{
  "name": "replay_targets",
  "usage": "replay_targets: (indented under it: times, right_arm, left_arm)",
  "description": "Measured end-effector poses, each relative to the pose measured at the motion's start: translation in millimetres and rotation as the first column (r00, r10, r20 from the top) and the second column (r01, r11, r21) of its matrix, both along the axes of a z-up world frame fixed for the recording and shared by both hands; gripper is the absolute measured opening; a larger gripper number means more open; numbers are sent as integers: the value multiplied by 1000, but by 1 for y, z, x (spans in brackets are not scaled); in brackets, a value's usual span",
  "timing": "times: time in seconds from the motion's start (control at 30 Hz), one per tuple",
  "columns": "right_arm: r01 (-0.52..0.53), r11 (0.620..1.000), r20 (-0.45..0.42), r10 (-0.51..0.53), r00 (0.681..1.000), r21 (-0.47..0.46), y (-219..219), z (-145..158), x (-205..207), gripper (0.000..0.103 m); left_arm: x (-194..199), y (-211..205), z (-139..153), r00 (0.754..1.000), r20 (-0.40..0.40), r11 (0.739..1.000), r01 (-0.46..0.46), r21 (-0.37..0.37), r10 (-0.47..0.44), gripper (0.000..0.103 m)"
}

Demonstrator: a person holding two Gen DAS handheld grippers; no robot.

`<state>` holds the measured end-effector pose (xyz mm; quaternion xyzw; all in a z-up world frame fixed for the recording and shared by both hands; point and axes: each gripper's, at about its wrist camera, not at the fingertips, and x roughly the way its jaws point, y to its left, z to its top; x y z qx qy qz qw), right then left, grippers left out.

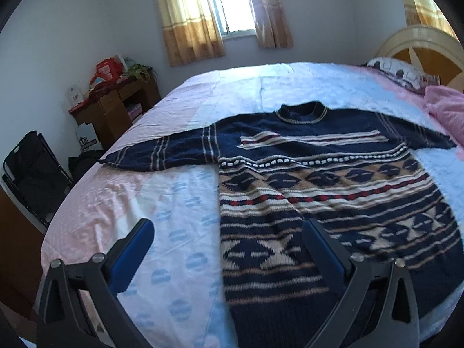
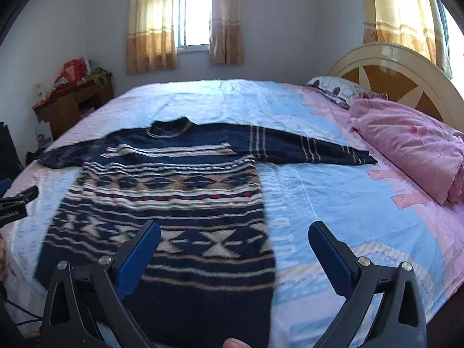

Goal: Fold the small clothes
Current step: 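Reach the right gripper to the sleeve cuff nearest it and grasp it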

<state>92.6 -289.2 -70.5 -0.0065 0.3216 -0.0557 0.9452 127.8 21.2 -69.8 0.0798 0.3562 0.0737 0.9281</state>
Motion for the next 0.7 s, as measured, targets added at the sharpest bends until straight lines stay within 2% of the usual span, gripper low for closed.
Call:
replay_targets:
  times: [0.17,0.27,0.4,0.7]
  right_arm:
    - [38,999,-54,-37,998,5,-31,-22,41,102]
    - [68,998,-73,-67,995,15,-54,-32,63,102]
    - [127,991,-86,-123,989,45,-92,-37,92,102]
    - [340,933,-104,-329,938,118,-214,-39,150,102]
  left_arm:
    - [41,-8,-16,1000,-23,999,10,33,-9,103]
    - [67,-12,-24,999,-28,999,25,30,-24,103]
    - [104,-14,-29,1000,-13,1000,1,17,-1,103]
    - [167,-15,-46,998,-37,998,-44,-50,42,103]
